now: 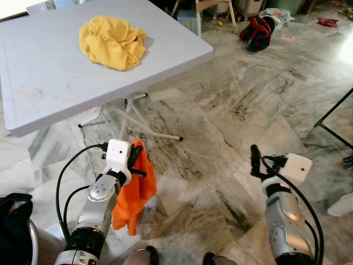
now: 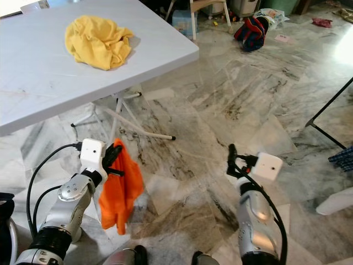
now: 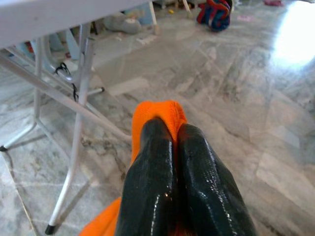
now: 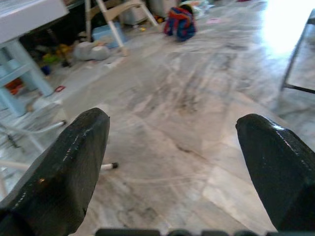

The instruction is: Hang hanger

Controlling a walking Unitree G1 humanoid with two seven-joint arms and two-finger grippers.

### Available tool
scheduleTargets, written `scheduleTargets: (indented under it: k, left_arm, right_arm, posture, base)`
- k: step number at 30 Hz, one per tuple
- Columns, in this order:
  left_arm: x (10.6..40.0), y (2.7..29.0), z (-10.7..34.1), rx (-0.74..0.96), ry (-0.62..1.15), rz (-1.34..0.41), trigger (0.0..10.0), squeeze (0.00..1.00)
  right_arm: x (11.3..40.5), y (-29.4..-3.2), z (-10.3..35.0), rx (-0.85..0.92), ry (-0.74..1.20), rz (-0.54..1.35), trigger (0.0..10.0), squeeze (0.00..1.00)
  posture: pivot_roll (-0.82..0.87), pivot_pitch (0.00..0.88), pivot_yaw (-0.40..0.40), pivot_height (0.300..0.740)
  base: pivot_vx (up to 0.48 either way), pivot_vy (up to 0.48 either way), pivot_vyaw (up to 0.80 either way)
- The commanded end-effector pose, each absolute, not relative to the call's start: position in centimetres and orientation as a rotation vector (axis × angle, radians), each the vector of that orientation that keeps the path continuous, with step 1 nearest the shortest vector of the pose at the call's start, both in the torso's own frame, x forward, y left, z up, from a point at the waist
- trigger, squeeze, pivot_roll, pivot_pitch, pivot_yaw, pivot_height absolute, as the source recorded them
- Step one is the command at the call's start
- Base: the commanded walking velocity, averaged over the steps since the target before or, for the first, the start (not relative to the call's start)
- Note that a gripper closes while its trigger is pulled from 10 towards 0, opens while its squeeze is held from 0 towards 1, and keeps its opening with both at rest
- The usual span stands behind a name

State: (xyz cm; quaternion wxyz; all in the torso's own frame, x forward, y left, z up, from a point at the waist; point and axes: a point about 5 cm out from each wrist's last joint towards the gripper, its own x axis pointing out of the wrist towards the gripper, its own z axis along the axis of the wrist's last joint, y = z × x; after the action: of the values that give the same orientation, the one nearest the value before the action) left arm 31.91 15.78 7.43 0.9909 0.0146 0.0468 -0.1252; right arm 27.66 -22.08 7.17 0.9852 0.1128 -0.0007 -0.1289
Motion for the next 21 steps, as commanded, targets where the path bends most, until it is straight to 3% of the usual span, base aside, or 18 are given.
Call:
scheduleTargets:
  k: [1, 9, 13, 21]
  left_arm:
    - [31.9, 15.6, 7.8, 0.016, 0.062, -0.248, 10.0, 0.0]
    - [30.8, 13.5, 7.3, -0.023, 0.041, -0.299, 10.0, 0.0]
    - [30.4, 12.8, 6.7, -0.024, 0.047, -0.34, 10.0, 0.0]
    - [31.1, 13.8, 6.9, -0.079, 0.043, -0.231, 10.0, 0.0]
  right_arm:
    - [27.1, -21.7, 7.4, 0.186, -0.013, -0.233, 10.0, 0.0]
    - [25.9, -21.7, 7.5, 0.128, -0.016, -0.189, 10.0, 0.0]
    - [26.7, -21.1, 7.5, 0.14, -0.012, -0.185, 10.0, 0.0]
    - [29.1, -20.1, 8.1, 0.161, -0.006, -0.119, 10.0, 0.0]
  posture:
    - [-0.04, 0.098, 0.05, 0.74]
    - [-0.05, 0.138, 0.032, 0.74]
    - [-0.03, 0.095, 0.003, 0.74]
    - [0.0, 0.034, -0.01, 0.74]
  base:
    - [0.0, 0.0, 0.0]
    - [0.0, 0.0, 0.0]
    - [0.273, 0.0, 0.0]
    - [0.34, 0.0, 0.0]
